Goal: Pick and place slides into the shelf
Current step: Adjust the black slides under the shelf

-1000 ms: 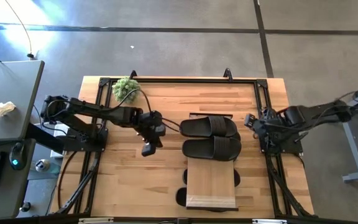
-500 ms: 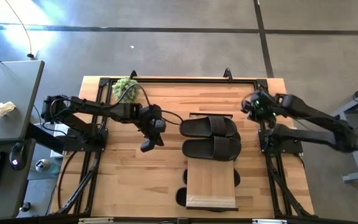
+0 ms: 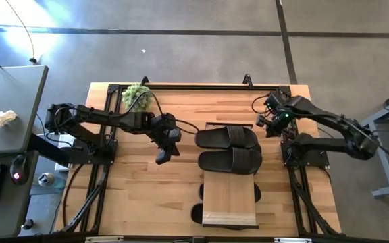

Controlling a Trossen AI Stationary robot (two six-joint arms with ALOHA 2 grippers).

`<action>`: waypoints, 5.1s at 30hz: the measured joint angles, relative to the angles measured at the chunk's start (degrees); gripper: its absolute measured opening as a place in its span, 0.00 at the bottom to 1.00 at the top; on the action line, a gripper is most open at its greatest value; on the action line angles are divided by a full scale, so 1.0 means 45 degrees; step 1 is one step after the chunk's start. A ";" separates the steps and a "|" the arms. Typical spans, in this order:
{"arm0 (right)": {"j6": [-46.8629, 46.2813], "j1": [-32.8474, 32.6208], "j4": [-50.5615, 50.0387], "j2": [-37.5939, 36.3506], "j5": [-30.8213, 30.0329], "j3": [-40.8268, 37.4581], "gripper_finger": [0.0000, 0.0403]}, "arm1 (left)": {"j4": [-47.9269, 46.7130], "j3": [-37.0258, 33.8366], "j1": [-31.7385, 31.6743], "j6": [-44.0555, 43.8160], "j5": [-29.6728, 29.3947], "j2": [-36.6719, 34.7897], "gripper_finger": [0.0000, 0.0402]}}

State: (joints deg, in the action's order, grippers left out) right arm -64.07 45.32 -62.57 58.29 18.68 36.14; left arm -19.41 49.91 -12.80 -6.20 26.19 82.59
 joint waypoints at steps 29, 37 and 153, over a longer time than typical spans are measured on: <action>-0.1805 -0.2311 0.3261 0.2270 0.1831 -0.2416 0.00 | 0.5227 -0.4307 -0.1869 -0.2165 0.0298 0.0002 0.00; -0.2376 -0.2700 0.3881 0.2270 0.1867 -0.2652 0.00 | 0.6030 -0.4313 -0.0648 -0.1775 -0.0110 0.0000 0.00; 0.5905 -1.3845 0.6989 -0.3393 -0.2959 0.4702 0.00 | 0.6859 0.2893 0.8024 -0.5481 -0.3984 0.7114 0.00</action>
State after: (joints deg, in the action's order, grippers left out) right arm -37.50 -16.98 -31.11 43.03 5.37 57.30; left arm 11.46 62.93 23.31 -30.87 8.26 114.60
